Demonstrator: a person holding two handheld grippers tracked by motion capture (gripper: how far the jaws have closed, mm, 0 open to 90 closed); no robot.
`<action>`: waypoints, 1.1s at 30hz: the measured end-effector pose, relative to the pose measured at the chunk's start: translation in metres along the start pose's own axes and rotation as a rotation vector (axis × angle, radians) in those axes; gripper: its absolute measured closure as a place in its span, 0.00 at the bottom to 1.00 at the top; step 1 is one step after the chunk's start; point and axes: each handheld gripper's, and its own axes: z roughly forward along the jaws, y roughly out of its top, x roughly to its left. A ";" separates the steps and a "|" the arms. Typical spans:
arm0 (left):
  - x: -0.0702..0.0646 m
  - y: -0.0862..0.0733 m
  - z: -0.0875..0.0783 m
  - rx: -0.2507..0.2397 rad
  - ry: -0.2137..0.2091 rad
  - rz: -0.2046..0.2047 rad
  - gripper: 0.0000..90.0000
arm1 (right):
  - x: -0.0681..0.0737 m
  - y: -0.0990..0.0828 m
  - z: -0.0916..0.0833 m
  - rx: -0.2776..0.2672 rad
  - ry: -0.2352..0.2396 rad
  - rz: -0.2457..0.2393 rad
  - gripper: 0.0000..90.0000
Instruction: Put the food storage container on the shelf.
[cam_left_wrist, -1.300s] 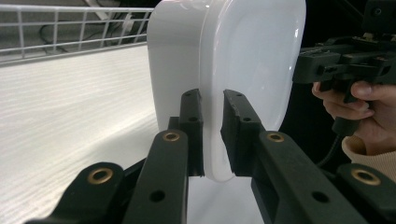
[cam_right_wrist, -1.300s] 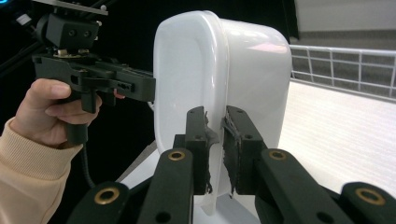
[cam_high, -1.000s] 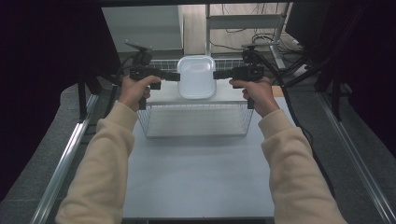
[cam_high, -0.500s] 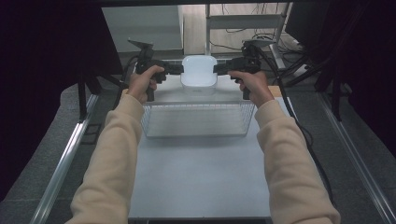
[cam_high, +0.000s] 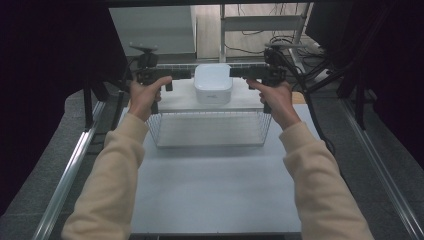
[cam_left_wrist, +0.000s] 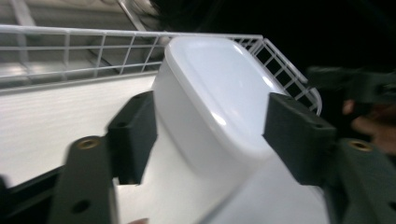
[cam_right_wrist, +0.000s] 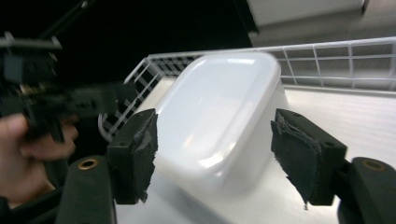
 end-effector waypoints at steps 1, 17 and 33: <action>-0.003 -0.006 -0.006 0.000 0.006 0.023 0.34 | 0.003 -0.007 -0.009 -0.005 -0.002 -0.045 0.33; -0.031 -0.182 -0.061 0.061 0.101 0.186 0.27 | -0.009 -0.157 -0.100 0.010 -0.057 -0.362 0.25; -0.025 -0.229 -0.050 0.149 0.161 0.168 0.26 | -0.044 -0.222 -0.105 0.076 -0.145 -0.328 0.24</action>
